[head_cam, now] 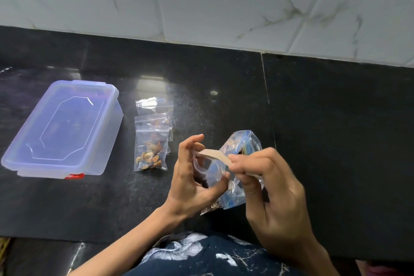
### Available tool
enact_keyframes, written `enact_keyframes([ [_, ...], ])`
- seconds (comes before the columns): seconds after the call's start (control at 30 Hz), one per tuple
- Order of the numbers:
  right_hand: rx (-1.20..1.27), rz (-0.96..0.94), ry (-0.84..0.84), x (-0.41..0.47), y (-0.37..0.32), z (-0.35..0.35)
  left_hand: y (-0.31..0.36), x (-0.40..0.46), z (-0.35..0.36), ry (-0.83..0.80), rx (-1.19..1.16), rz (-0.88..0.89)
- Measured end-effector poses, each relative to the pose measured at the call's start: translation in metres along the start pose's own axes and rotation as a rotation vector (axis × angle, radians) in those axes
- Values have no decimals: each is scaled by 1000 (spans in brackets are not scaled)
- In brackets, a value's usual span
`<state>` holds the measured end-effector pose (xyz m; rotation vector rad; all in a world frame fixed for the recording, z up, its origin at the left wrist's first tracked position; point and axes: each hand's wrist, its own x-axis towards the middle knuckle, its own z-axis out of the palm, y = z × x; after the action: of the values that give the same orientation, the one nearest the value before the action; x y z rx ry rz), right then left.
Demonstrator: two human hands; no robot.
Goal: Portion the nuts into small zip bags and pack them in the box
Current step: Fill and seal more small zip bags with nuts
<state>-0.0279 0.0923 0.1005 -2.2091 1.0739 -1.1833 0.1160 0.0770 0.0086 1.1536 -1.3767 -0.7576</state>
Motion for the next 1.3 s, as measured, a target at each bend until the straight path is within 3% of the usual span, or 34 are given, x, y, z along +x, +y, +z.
enact_keyframes([
  [0.1,8,-43,10,-3,4,-1,-1,2,-1,18,9,5],
  [0.23,37,-18,161,-1,4,-4,2,4,1,41,24,17],
  [0.33,130,231,448,7,10,-17,7,8,2,40,63,22],
  [0.4,180,443,516,9,29,-28,8,10,0,55,100,12],
  [0.57,102,859,179,-8,93,-12,4,13,-1,99,122,-19],
  [0.77,260,1106,-96,-12,111,9,6,15,0,120,126,-25],
  [1.13,130,956,-222,33,119,1,13,30,9,173,114,-42],
  [1.3,35,918,-169,36,118,1,24,39,11,199,90,-86],
])
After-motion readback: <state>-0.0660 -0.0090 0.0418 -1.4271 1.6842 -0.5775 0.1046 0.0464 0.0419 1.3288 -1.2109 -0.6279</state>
